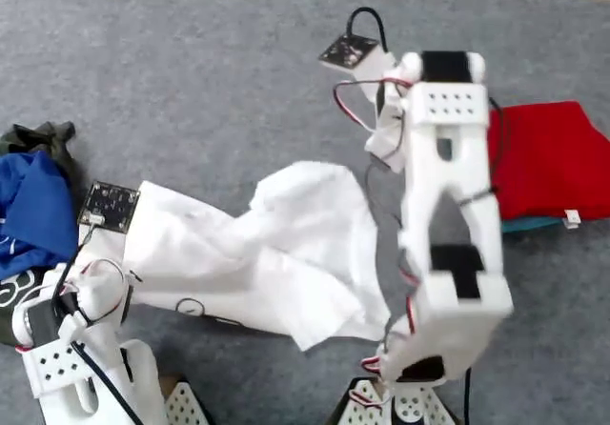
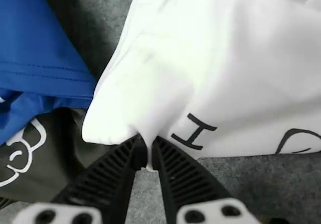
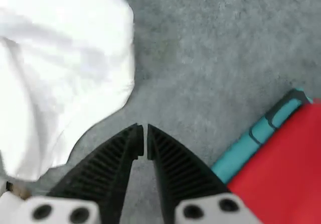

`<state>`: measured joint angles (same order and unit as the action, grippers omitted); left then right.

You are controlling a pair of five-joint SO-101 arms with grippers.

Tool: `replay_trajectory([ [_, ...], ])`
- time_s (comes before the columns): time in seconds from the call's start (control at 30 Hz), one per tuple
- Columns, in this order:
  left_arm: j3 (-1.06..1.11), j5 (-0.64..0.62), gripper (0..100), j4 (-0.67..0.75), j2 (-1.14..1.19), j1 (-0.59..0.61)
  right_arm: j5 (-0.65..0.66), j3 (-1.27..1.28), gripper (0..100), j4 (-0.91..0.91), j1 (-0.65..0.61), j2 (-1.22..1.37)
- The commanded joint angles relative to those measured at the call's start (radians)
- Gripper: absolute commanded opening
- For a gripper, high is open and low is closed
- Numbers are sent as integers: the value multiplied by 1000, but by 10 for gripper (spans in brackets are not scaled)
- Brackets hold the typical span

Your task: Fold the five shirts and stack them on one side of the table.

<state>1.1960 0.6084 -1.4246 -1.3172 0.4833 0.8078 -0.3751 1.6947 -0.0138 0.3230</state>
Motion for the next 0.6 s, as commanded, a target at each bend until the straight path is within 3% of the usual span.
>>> replay_trajectory([
  [0.0,-4,11,28,-2,-11,7,-5,-171,15,0,5,182],
  [0.1,-4,11,28,0,-11,7,-87,-314,58,75,5,248],
  [0.2,-2,11,28,2,-11,7,-120,-298,132,74,0,193],
  [0.57,-2,-20,29,95,-11,8,46,357,141,69,-138,-369],
])
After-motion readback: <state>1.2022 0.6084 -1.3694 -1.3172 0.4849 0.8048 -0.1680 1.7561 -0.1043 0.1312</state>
